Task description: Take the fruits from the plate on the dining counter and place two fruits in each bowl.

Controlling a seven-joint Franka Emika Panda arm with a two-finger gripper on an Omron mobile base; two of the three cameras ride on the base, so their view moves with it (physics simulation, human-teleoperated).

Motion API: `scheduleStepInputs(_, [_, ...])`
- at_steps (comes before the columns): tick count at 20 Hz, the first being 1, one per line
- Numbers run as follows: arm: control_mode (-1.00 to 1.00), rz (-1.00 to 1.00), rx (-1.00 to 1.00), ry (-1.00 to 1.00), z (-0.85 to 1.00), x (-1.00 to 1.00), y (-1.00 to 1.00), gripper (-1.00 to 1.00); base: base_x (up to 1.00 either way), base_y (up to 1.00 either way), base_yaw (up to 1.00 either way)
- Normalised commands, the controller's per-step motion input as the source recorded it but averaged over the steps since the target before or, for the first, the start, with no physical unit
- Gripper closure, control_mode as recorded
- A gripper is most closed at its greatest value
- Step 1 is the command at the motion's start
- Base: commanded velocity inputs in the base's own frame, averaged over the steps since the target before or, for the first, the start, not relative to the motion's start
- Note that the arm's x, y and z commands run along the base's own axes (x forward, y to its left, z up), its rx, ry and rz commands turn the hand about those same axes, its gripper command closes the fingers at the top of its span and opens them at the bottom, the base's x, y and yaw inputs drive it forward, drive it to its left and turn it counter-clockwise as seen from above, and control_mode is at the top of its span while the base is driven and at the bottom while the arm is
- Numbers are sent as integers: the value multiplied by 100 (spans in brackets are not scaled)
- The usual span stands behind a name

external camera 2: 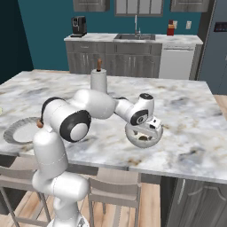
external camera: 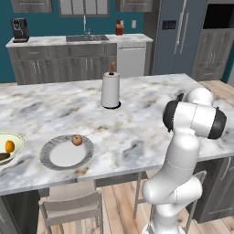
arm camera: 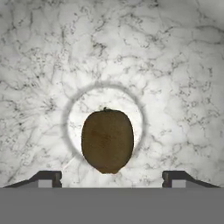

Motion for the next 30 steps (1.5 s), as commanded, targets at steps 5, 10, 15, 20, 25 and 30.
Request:
scheduleStepInputs(5, [-100, 0, 0, -1, 13, -15, 18, -100, 0, 0, 0])
scheduleStepInputs(10, [-100, 0, 0, -8, 71, -39, 49, -100, 0, 0, 0])
scheduleStepInputs(15, [-100, 0, 0, -2, 58, -49, 81, -100, 0, 0, 0])
scheduleStepInputs(20, [-100, 0, -1, -3, 29, -45, 99, -100, 0, 0, 0])
scheduleStepInputs(25, [-100, 4, 0, -3, 27, -9, 98, -100, 0, 0, 0])
scheduleStepInputs(30, [-100, 8, 0, 3, 20, 0, 96, -100, 0, 0, 0])
